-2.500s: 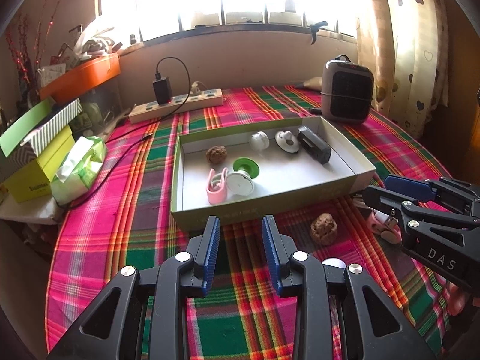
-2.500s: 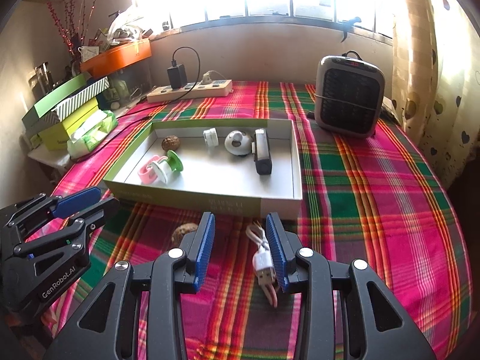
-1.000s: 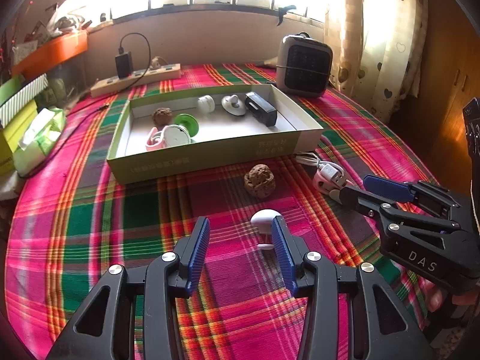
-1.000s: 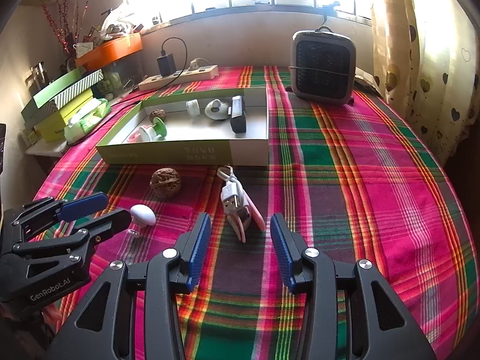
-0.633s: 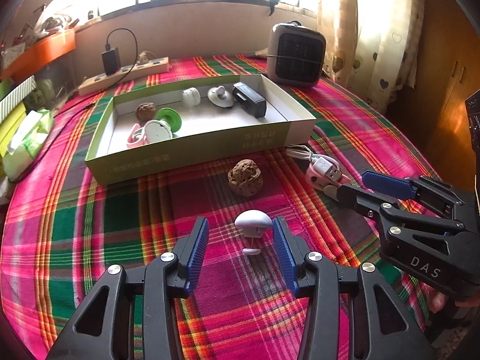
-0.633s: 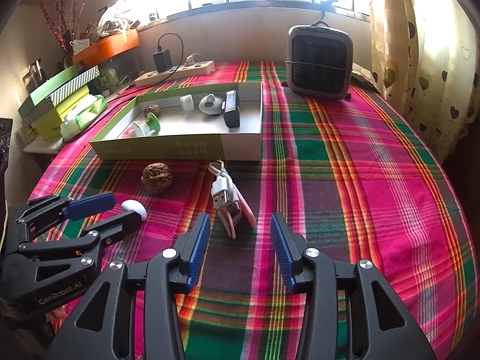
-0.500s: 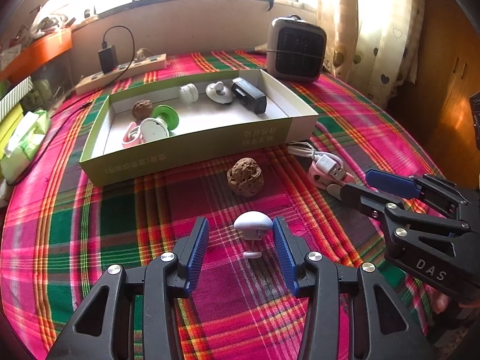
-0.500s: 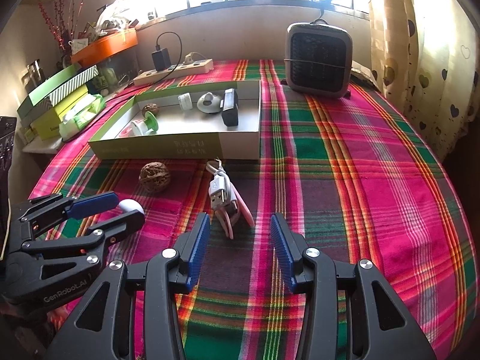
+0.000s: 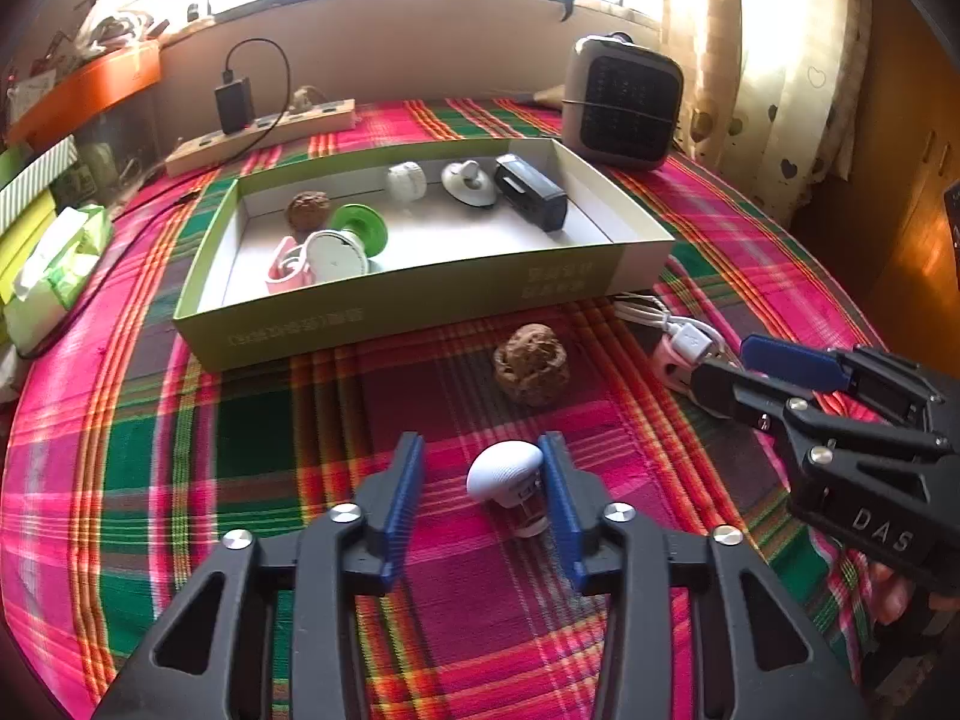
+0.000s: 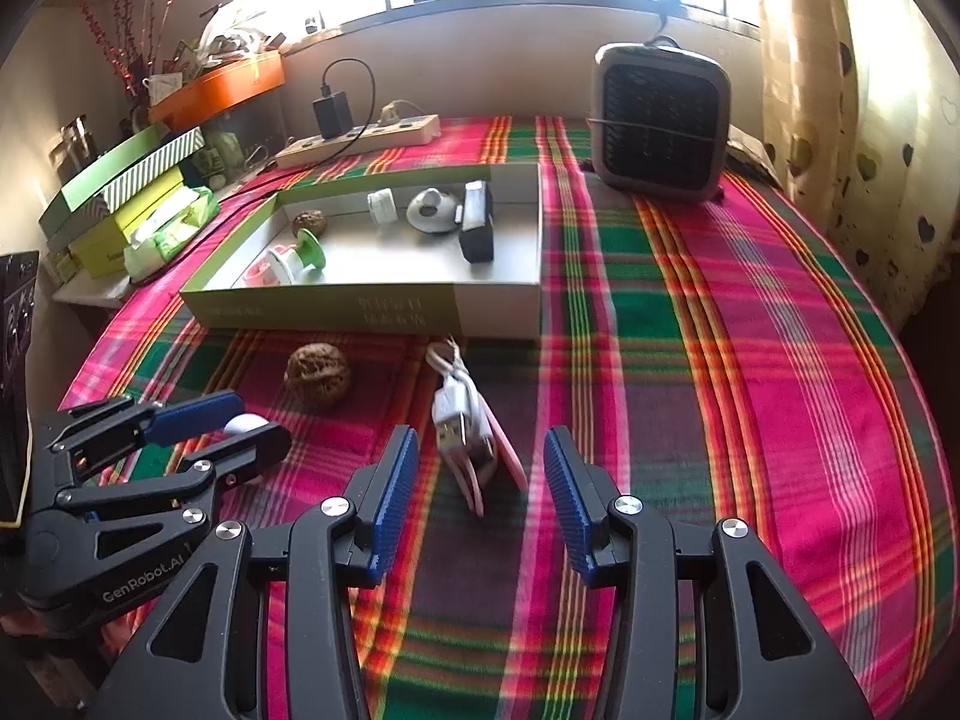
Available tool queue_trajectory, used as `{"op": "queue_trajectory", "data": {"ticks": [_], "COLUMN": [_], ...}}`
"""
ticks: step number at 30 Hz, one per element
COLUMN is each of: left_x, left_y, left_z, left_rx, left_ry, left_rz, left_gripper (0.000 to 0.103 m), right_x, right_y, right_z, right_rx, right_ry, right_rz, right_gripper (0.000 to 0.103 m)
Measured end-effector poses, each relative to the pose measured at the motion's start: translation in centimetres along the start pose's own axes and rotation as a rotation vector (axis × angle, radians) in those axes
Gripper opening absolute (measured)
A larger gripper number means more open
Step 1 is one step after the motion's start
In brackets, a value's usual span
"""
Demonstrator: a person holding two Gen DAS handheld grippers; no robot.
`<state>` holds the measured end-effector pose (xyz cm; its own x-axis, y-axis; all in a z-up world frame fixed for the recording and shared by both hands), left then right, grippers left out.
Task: Organize objects
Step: 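Lower the left gripper onto the white egg-shaped item and close it, then close the right gripper on the white USB cable while the left holds the egg-shaped item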
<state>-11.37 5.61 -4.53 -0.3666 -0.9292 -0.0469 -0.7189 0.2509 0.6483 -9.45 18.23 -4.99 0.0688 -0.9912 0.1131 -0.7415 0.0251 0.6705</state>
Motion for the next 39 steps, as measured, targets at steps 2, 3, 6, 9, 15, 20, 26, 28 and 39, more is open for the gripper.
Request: {"op": "queue_trajectory", "data": {"ticks": [2,3,6,9,15,20,26,28,39], "left_x": [0.4,0.5,0.7,1.0,1.2,1.2,1.2,1.2,1.1], "left_y": [0.1,0.2,0.2,0.2,0.2,0.3,0.3,0.3,0.1], "left_z": [0.0,0.0,0.1,0.1,0.2,0.2,0.2,0.2,0.0], "left_rx": [-0.001,-0.001,-0.002,-0.002,-0.004,-0.003,-0.003,-0.003,-0.001], "left_ry": [-0.005,-0.005,-0.006,-0.006,-0.011,-0.014,-0.016,-0.015,-0.009], "left_rz": [-0.013,-0.016,-0.019,-0.025,-0.029,-0.028,-0.023,-0.022,-0.003], "left_gripper": [0.029,0.028,0.025,0.025,0.025,0.025,0.025,0.025,0.025], "right_x": [0.2,0.2,0.2,0.3,0.3,0.3,-0.2,-0.6,-3.0], "right_y": [0.4,0.6,0.9,1.2,1.6,1.5,1.7,1.7,0.8], "right_z": [0.2,0.4,0.9,1.2,1.5,1.5,0.7,0.4,0.0], "right_rx": [-0.001,-0.001,0.008,0.015,0.015,0.017,-0.003,-0.011,0.008], "right_ry": [0.011,0.017,0.023,0.036,0.047,0.043,0.046,0.04,-0.051], "right_rz": [-0.004,-0.003,0.01,0.012,0.009,0.002,0.019,0.03,0.051], "right_gripper": [0.045,0.045,0.045,0.045,0.027,0.022,0.018,0.018,0.019]}}
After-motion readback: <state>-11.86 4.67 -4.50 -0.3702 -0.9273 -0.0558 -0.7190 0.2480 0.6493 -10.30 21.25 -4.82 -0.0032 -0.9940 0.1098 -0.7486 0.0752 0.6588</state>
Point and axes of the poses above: each gripper's, at about its wrist camera, not at the fingertips, and z roughly the way its jaws point, x to its left, y to its top, the point moved 7 cm from there along z, roughly the way its jaws point, and after that the axes turned 2 degrees about z, right-handed, at the moved point
